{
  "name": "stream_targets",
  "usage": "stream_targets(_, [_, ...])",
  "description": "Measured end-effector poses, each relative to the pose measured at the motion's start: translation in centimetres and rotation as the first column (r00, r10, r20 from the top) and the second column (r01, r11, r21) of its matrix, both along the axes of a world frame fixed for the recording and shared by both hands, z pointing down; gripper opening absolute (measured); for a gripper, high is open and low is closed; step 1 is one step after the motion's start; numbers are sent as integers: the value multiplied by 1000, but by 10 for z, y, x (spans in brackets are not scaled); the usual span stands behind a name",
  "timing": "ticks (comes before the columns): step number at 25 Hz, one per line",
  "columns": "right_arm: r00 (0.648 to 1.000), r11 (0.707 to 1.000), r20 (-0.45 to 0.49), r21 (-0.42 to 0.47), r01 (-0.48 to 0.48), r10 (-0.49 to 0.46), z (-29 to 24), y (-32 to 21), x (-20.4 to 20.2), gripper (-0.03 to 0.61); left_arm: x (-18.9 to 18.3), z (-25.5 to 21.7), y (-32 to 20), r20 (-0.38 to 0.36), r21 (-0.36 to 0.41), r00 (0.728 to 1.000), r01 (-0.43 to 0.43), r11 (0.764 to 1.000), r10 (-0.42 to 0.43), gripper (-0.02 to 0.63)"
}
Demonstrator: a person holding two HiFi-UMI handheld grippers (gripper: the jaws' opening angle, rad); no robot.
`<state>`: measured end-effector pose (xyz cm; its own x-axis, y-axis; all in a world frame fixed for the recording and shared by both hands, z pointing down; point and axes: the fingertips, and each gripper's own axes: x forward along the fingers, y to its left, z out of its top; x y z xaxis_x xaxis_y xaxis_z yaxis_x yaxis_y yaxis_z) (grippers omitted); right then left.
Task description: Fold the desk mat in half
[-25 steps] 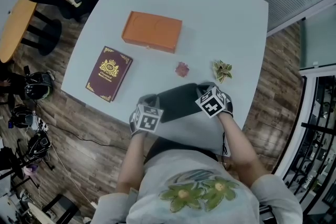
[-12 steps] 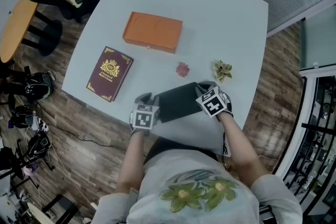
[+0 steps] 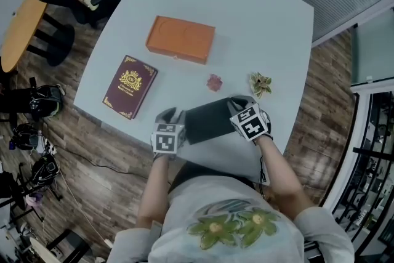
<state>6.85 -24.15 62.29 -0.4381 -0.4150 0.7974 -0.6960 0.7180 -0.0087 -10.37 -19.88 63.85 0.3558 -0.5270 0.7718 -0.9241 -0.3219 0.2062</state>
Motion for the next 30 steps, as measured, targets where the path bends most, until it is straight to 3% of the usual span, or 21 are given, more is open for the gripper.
stream_targets(15, [988,991,143,106,-78,62,-76,9,-17,26,13,-73,-5,-43,200,999,27,979,-18,100])
stream_targets(24, [972,980,231,176,-93,51,-120,28,-31,17,26,-120,3,-89,315,995,67,947,-41,14])
stream_targets(30, [961,971,274,214,-107,45,-143,40,-40,17,35,-142,11,-114,336,993,77,939,-41,5])
